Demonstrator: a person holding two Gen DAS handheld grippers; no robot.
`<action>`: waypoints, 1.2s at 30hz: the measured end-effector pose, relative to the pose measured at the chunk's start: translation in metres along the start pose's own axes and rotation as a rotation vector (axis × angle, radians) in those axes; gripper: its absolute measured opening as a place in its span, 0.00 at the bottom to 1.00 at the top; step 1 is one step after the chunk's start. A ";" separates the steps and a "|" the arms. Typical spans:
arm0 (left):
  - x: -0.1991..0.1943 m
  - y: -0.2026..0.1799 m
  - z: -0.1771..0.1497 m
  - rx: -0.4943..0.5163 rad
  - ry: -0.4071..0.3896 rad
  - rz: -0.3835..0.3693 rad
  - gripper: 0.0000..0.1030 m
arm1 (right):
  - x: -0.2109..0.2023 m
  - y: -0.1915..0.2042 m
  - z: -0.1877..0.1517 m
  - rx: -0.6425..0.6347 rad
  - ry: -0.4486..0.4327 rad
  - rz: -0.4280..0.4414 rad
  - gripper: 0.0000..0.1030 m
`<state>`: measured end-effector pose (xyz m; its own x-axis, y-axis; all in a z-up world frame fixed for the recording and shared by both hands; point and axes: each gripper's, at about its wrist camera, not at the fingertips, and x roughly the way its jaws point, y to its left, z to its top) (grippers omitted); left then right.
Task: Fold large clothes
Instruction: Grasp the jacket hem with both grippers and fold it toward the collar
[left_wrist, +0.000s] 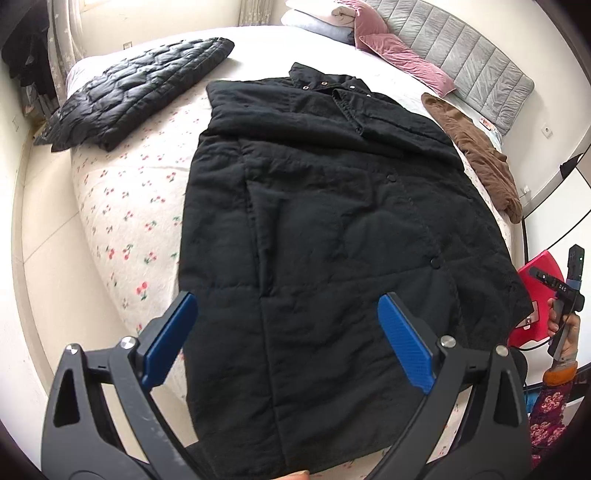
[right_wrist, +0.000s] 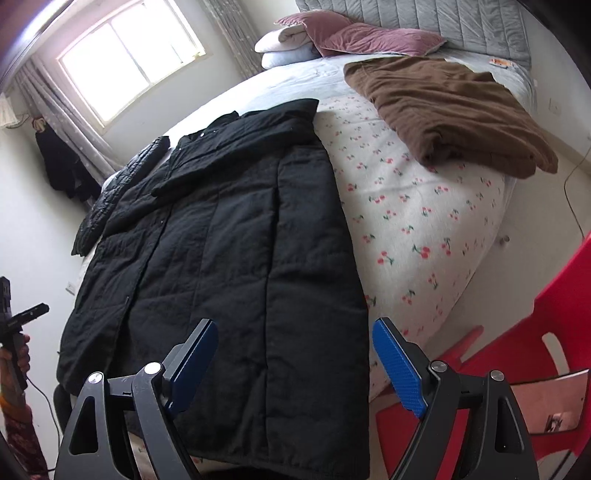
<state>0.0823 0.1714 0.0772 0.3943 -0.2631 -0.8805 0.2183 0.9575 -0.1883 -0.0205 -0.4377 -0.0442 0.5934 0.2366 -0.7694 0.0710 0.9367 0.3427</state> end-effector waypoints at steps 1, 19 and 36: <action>-0.001 0.008 -0.006 -0.017 0.012 -0.005 0.95 | 0.001 -0.008 -0.006 0.028 0.010 0.021 0.84; 0.044 0.065 -0.092 -0.228 0.165 -0.330 0.80 | 0.026 -0.049 -0.043 0.241 0.081 0.226 0.83; -0.027 0.022 -0.037 -0.237 -0.062 -0.486 0.07 | -0.033 0.016 -0.006 0.129 -0.079 0.328 0.08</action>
<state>0.0435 0.2043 0.0807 0.3517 -0.6820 -0.6412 0.1847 0.7221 -0.6667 -0.0438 -0.4290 -0.0173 0.6610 0.4940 -0.5648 -0.0362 0.7728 0.6337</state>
